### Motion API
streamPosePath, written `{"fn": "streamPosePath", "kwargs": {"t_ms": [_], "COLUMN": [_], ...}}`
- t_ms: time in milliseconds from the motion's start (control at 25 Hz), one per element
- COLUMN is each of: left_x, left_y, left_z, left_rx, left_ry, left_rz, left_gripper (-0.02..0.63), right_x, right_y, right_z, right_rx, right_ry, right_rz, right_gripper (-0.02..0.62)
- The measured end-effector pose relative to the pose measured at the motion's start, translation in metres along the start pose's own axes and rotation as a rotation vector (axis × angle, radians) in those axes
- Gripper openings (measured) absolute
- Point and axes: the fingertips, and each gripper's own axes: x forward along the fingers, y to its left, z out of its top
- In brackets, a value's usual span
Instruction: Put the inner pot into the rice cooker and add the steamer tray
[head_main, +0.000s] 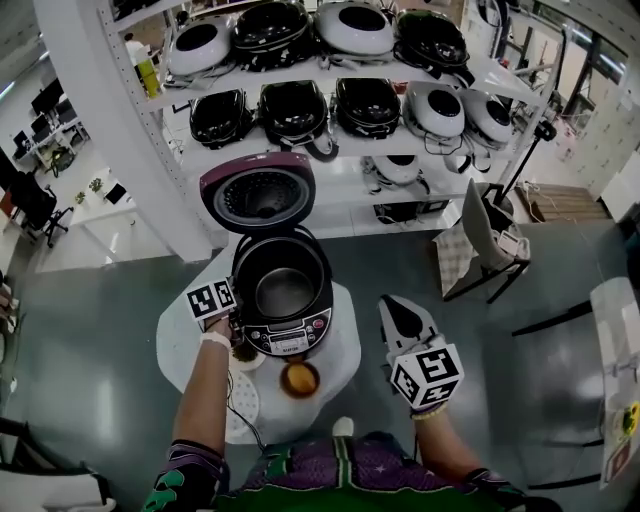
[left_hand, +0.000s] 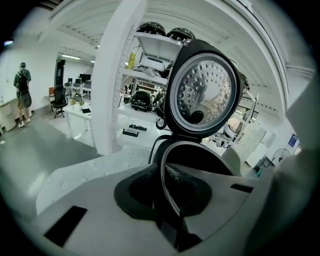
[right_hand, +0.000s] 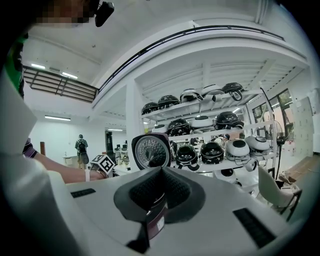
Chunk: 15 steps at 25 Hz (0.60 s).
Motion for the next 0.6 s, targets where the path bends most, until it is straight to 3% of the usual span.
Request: {"fn": "streamPosePath", "kwargs": {"t_ms": [360, 600], "left_x": [-0.037, -0.065], "left_y": [-0.007, -0.006], "left_z": [0.001, 0.007], "left_rx": [-0.040, -0.015], "left_ry": [-0.090, -0.158], "left_rz": [-0.014, -0.005], "left_gripper": [0.054, 0.054], "right_x": [-0.008, -0.012], "right_y": [-0.001, 0.001], "right_z": [0.006, 0.009], "right_rx": [-0.002, -0.012], "right_ry": [-0.013, -0.032], "right_rz": [0.032, 0.041], "right_gripper": [0.006, 0.006]}}
